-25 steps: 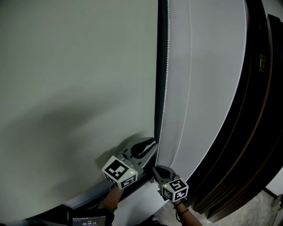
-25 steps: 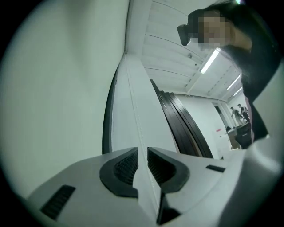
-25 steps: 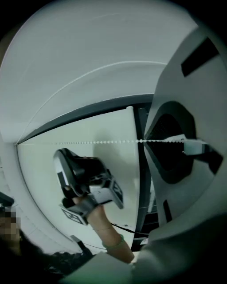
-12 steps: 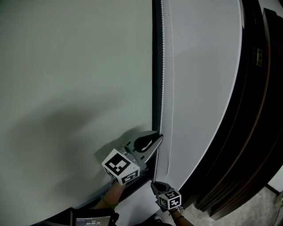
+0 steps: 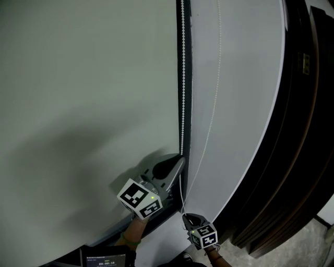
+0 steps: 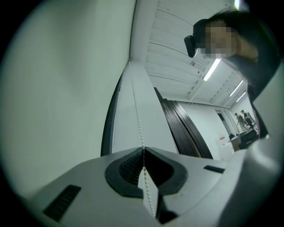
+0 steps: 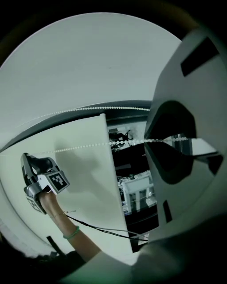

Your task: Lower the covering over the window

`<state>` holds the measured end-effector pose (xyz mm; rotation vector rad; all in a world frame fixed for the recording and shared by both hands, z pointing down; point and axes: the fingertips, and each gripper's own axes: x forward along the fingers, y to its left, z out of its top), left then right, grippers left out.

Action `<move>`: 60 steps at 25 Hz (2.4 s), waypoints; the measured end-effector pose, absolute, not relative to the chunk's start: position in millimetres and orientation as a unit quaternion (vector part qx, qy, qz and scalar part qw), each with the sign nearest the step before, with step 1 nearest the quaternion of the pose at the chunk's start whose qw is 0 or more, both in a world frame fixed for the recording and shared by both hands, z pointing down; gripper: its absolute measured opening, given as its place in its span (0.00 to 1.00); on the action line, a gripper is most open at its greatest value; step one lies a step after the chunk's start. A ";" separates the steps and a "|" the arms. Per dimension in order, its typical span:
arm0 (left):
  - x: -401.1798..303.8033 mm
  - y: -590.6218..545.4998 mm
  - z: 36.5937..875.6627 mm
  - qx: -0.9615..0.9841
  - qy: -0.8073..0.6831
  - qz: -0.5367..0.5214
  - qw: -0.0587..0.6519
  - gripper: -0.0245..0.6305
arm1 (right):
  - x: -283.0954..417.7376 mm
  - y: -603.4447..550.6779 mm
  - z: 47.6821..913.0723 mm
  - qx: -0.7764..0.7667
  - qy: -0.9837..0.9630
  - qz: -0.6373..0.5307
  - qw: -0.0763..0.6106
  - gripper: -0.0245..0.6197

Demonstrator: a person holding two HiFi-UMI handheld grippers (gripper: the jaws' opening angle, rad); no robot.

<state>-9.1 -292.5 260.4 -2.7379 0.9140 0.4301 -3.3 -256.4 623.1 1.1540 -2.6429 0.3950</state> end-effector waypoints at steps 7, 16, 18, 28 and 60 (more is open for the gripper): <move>-14.4 -289.0 264.6 -0.932 0.318 0.143 0.101 0.05 | 20.8 -271.8 530.5 0.394 -0.913 0.103 0.036 0.07; -16.3 -307.0 390.9 -0.938 0.340 0.063 0.013 0.05 | 41.7 -281.5 358.0 0.360 -0.931 0.004 -0.059 0.07; -12.7 -310.4 420.9 -0.940 0.340 0.037 -0.004 0.05 | 40.7 -284.4 324.9 0.342 -0.936 -0.009 -0.082 0.07; -6.4 -286.3 609.0 -0.924 0.333 -0.137 -0.128 0.05 | 6.5 -301.5 227.7 0.254 -0.957 -0.039 -0.132 0.16; -23.5 -277.5 505.6 -0.932 0.359 0.004 -0.053 0.09 | -7.0 -310.9 227.4 0.287 -0.936 -0.055 -0.196 0.07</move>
